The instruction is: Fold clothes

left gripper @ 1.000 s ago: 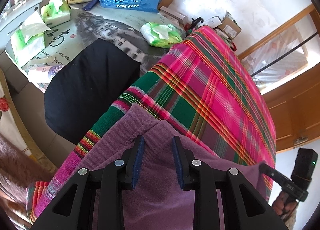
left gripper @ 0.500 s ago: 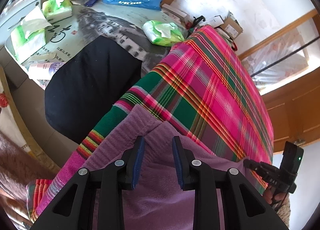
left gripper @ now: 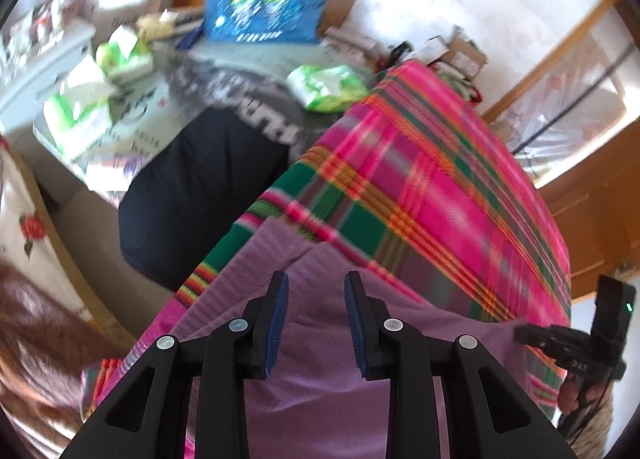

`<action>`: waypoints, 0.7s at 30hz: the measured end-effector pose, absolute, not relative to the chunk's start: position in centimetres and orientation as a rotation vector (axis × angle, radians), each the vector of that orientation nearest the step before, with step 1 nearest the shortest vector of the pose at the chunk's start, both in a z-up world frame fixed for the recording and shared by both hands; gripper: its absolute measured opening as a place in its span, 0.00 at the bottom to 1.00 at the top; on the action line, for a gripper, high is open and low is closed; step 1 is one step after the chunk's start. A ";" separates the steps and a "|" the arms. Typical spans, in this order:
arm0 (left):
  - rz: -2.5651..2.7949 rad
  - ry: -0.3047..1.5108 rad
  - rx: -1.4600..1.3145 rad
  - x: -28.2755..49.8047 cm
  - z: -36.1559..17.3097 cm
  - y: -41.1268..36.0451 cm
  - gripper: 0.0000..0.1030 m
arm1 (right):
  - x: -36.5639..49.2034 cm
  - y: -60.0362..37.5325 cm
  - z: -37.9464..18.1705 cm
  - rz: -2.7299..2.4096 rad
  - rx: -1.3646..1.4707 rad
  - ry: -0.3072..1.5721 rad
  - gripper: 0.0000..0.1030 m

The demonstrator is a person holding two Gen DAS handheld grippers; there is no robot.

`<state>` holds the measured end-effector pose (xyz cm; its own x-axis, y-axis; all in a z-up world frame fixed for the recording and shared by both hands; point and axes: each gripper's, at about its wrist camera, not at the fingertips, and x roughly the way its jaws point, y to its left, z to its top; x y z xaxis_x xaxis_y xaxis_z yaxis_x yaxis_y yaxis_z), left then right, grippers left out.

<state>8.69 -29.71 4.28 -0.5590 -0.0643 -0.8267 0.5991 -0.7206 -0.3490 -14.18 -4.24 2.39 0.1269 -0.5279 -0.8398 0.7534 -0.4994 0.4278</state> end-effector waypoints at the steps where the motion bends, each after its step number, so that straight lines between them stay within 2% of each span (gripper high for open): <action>1: -2.320 0.847 1.177 8.7 4.7 -29.3 0.30 | -14.2 -4.2 2.0 -1.581 1.413 0.255 0.18; 4: -2.355 0.817 1.154 8.8 5.8 -28.7 0.30 | -14.1 -3.1 2.2 -1.597 1.428 0.222 0.22; 12: -2.305 0.747 1.094 10.2 6.4 -28.5 0.30 | -12.4 2.7 5.5 -1.672 1.331 0.119 0.23; 17: -2.365 0.690 0.980 12.0 8.3 -28.0 0.31 | -9.7 8.8 6.1 -1.761 1.299 0.070 0.26; 20: -2.500 0.670 0.985 11.0 9.3 -26.5 0.49 | -7.8 10.5 5.9 -1.805 1.287 0.083 0.27; 21: -2.547 0.657 1.015 10.4 9.4 -25.8 0.49 | -7.2 10.8 5.7 -1.811 1.278 0.086 0.27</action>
